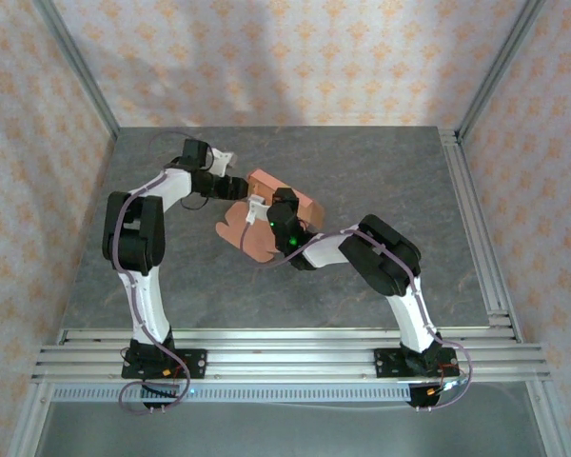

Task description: Fold the paper box

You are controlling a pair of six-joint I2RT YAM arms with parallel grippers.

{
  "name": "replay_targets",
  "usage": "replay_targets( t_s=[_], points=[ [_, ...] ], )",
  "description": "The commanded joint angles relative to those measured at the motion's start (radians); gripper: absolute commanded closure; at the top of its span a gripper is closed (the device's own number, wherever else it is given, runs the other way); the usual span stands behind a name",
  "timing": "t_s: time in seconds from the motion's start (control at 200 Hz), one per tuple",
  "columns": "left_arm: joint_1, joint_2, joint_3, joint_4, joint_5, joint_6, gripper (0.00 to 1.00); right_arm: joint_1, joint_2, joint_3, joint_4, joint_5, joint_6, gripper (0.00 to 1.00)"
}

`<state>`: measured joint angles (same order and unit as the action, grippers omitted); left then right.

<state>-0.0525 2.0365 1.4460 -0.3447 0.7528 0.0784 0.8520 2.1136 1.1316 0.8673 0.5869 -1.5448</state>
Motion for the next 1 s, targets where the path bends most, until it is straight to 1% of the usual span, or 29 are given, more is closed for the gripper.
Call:
replay_targets(
  t_s=[0.0,0.265,0.365,0.506,0.691,0.996],
  points=[
    [-0.007,-0.033,0.002,0.002,0.029,0.034,0.35,0.007,-0.015,0.029,-0.027,-0.007,0.027,1.00],
    [-0.033,0.021,0.094,-0.093,0.031,0.083,0.38,0.007,-0.019,0.037,-0.039,-0.009,0.038,1.00],
    [-0.046,0.020,0.094,-0.080,0.037,0.087,0.38,0.007,-0.018,0.035,-0.050,-0.015,0.048,1.00],
    [-0.055,0.044,0.124,-0.079,0.021,0.061,0.39,0.007,-0.037,0.038,-0.101,-0.033,0.089,1.00],
    [-0.067,0.069,0.158,-0.095,0.003,0.047,0.45,0.007,-0.049,0.036,-0.153,-0.039,0.124,1.00],
    [-0.090,0.081,0.178,-0.120,0.002,0.061,0.55,0.007,-0.045,0.048,-0.180,-0.039,0.150,1.00]
  ],
)
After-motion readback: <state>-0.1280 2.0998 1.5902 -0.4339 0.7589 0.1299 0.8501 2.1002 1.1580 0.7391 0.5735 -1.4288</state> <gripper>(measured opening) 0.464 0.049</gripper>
